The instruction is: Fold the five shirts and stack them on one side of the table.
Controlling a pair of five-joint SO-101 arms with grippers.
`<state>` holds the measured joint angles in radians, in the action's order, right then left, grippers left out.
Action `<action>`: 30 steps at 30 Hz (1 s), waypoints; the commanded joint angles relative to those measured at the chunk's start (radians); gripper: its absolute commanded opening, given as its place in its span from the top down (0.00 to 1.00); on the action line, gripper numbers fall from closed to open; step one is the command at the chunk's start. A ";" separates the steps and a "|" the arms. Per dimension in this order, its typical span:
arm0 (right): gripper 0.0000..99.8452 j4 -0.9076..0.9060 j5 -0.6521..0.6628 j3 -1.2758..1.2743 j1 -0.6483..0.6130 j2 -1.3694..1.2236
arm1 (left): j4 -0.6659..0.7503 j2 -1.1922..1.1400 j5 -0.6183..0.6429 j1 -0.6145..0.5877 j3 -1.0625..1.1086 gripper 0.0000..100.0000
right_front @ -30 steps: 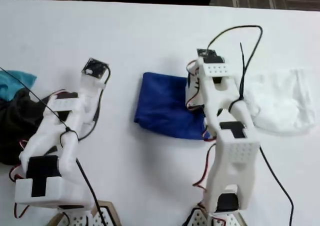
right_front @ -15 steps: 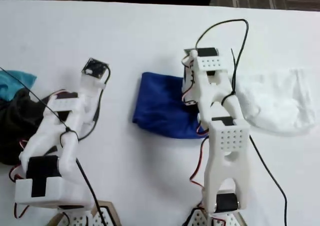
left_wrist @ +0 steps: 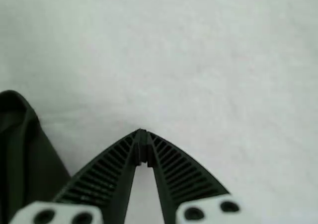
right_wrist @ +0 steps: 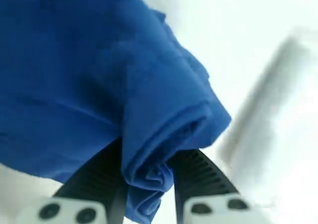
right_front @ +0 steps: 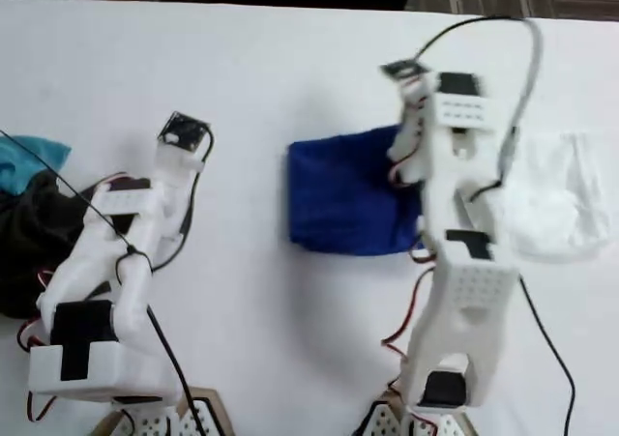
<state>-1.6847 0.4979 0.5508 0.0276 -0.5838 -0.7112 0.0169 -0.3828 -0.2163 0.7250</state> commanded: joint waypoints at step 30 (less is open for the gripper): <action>0.98 0.002 0.511 0.043 0.435 0.398 | 0.031 0.006 0.008 0.008 -0.013 0.97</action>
<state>-1.6847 0.9720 0.5508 0.4250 -0.2601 -0.6958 0.0169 -0.3828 -0.2163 0.7250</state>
